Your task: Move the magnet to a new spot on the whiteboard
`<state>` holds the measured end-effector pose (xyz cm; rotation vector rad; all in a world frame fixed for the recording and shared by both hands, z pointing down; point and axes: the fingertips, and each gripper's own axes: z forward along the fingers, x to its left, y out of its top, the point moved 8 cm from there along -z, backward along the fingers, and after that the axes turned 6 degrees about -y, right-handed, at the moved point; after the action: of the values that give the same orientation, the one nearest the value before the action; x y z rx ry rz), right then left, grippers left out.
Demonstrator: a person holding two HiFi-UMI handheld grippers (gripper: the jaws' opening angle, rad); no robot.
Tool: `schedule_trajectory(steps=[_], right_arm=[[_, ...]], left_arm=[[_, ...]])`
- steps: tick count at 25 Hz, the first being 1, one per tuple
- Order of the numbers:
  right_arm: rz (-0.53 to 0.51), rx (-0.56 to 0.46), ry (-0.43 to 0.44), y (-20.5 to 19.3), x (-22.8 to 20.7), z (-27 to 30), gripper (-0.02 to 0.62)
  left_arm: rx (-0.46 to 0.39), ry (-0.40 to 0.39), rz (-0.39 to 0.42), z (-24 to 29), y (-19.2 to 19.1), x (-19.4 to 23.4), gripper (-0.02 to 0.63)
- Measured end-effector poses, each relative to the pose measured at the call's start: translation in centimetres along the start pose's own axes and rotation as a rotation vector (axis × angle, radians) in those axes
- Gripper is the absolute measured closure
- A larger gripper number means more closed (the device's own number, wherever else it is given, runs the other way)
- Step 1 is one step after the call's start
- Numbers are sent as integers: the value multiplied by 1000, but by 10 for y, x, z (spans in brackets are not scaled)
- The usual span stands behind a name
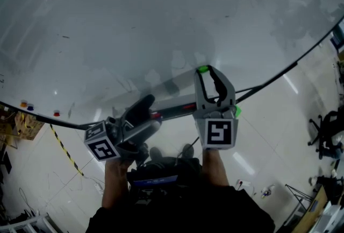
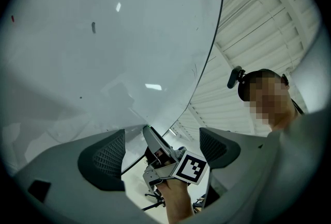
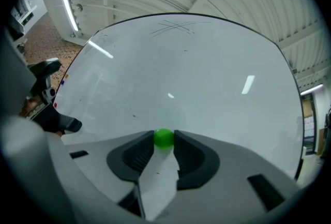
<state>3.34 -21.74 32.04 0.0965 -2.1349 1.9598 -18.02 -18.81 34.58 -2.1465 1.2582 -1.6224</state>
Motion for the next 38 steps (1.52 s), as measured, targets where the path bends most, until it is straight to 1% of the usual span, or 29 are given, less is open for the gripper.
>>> schedule_trajectory(steps=[3, 10, 14, 17, 25, 29, 34, 38], right_arm=[[33, 3, 35, 1, -5, -5, 446], [144, -2, 177, 8, -31, -27, 446], [185, -19, 259, 8, -36, -34, 446], [209, -36, 291, 9, -42, -38, 445], [227, -38, 322, 6, -48, -41, 445], [223, -34, 313, 3, -50, -40, 446], [210, -33, 290, 0, -48, -37, 445], [206, -33, 278, 0, -46, -35, 445]], left_arm=[[0, -8, 1, 4, -3, -3, 163], [0, -18, 5, 20, -14, -12, 163], [-14, -5, -6, 20, -15, -5, 163], [-19, -1, -10, 23, -19, -2, 164], [-26, 6, -4, 29, -25, -3, 163], [-31, 22, 14, 30, -26, -7, 163], [-25, 18, 54, 29, -27, -13, 163], [-31, 18, 53, 27, -28, -16, 164]])
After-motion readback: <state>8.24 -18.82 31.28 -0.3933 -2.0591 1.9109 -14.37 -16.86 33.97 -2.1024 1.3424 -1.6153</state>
